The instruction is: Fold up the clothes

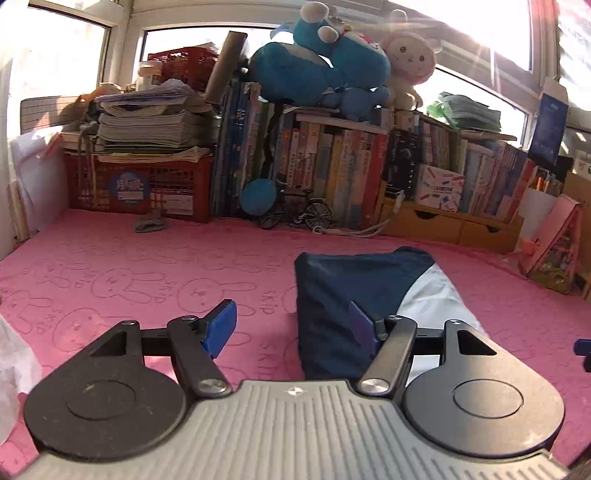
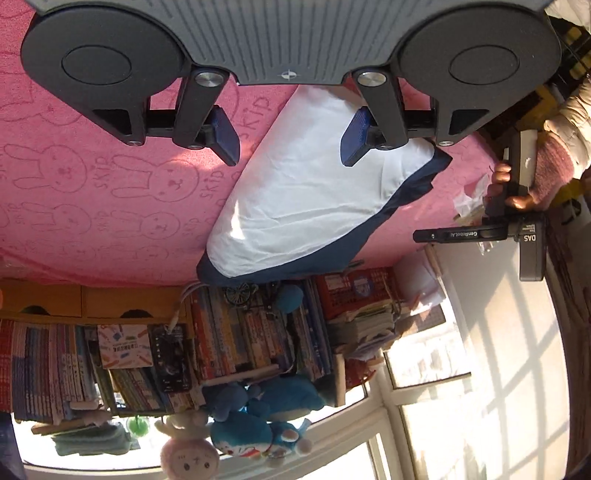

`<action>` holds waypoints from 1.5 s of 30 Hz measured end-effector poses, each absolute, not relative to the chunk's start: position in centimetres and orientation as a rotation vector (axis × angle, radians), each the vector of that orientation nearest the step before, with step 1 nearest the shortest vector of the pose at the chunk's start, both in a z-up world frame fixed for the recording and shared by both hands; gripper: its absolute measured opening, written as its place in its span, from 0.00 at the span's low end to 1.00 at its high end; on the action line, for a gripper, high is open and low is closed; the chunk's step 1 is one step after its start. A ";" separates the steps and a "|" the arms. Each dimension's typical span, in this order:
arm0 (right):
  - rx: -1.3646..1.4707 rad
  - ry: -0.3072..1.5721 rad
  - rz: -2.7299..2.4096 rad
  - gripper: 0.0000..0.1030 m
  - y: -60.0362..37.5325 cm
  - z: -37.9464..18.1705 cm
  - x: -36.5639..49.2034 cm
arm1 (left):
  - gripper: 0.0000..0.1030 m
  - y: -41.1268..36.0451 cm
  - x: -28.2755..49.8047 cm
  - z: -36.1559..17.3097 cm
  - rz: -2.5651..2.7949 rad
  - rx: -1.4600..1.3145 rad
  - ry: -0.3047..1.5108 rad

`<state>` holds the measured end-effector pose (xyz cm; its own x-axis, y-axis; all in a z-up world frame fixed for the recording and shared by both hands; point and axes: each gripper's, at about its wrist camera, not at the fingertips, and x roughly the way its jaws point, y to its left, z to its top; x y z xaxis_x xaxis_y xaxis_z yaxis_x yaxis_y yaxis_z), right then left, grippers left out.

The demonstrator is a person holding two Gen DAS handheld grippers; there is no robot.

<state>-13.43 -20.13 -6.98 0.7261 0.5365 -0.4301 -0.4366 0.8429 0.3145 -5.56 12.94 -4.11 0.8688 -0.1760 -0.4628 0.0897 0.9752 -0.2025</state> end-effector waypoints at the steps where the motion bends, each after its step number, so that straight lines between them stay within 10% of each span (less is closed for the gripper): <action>1: 0.213 0.530 0.536 0.63 -20.4 -6.8 -12.0 | 0.68 12.7 -4.2 -3.4 -0.230 -0.219 0.513; 17: 0.139 0.671 0.497 0.57 -13.3 -12.1 9.9 | 0.76 4.1 20.0 -9.3 -0.511 -0.359 1.029; 19: 0.075 0.664 0.503 0.57 -12.3 -12.0 9.9 | 0.68 3.9 20.9 -10.3 -0.508 -0.387 1.062; 21: 0.047 0.670 0.505 0.58 -11.8 -12.1 10.0 | 0.39 3.4 21.3 -11.0 -0.494 -0.375 1.063; 29: 0.081 0.693 0.524 0.59 -12.3 -12.8 10.5 | 0.15 4.3 23.3 -11.1 -0.548 -0.459 0.959; 37: 0.036 0.694 0.513 0.61 -11.8 -12.7 10.2 | 0.16 4.3 21.7 -7.7 -0.315 -0.169 0.751; 45: -0.077 0.579 0.446 0.65 -12.3 -10.7 6.6 | 0.51 5.4 7.0 -5.0 -0.134 0.321 0.422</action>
<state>6.64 -12.33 -10.74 0.7449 0.3858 -0.5443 -0.4285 0.9020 0.0529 6.98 5.44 -5.02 0.9046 -0.0614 -0.4219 0.1933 0.9411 0.2775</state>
